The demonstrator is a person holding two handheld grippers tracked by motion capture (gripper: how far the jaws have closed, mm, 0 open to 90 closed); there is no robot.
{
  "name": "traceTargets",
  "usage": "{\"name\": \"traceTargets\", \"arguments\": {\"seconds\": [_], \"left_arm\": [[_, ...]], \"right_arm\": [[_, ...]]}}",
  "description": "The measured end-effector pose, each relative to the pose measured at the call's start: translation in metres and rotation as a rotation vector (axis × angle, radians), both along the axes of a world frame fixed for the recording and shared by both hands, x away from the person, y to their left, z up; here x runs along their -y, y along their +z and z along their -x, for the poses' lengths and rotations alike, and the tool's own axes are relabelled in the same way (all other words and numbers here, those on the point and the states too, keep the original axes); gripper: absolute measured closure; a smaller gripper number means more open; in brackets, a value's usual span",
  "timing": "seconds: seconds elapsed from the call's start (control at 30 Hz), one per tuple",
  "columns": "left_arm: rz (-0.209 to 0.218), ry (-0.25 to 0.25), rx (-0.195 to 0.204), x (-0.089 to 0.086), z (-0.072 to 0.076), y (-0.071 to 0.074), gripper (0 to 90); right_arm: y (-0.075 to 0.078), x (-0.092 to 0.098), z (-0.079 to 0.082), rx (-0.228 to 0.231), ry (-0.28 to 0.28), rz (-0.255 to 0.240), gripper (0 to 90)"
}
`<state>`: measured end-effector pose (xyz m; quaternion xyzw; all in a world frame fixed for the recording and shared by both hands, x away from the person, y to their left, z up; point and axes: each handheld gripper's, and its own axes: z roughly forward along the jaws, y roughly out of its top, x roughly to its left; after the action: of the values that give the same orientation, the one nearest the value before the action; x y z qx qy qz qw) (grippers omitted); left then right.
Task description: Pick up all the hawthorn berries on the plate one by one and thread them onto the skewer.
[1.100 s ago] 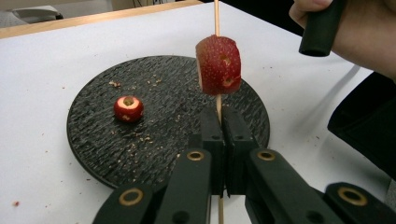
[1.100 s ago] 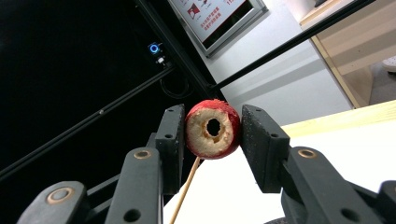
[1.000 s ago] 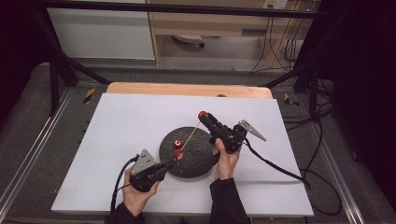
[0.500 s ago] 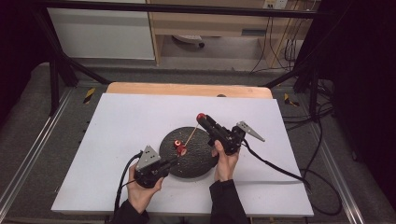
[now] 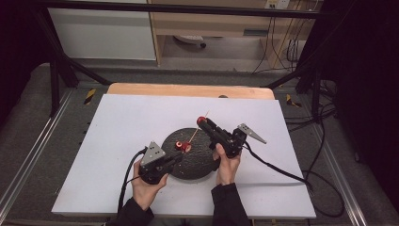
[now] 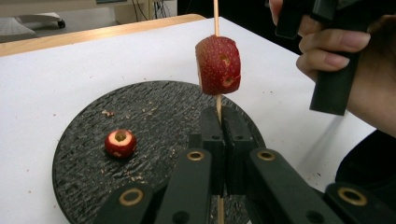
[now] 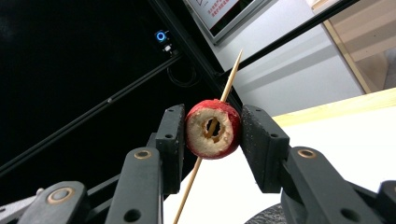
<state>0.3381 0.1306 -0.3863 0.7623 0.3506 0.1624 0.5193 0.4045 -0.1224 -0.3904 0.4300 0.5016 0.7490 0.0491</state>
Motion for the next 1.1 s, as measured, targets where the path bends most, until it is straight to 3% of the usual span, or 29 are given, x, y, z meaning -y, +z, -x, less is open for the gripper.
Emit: {"name": "traceTargets", "arguments": {"seconds": [1.1], "left_arm": [[0.015, -0.006, 0.012, 0.016, -0.02, 0.013, 88.2]], "right_arm": [[-0.008, -0.005, 0.01, -0.007, 0.037, 0.032, 61.4]]}}
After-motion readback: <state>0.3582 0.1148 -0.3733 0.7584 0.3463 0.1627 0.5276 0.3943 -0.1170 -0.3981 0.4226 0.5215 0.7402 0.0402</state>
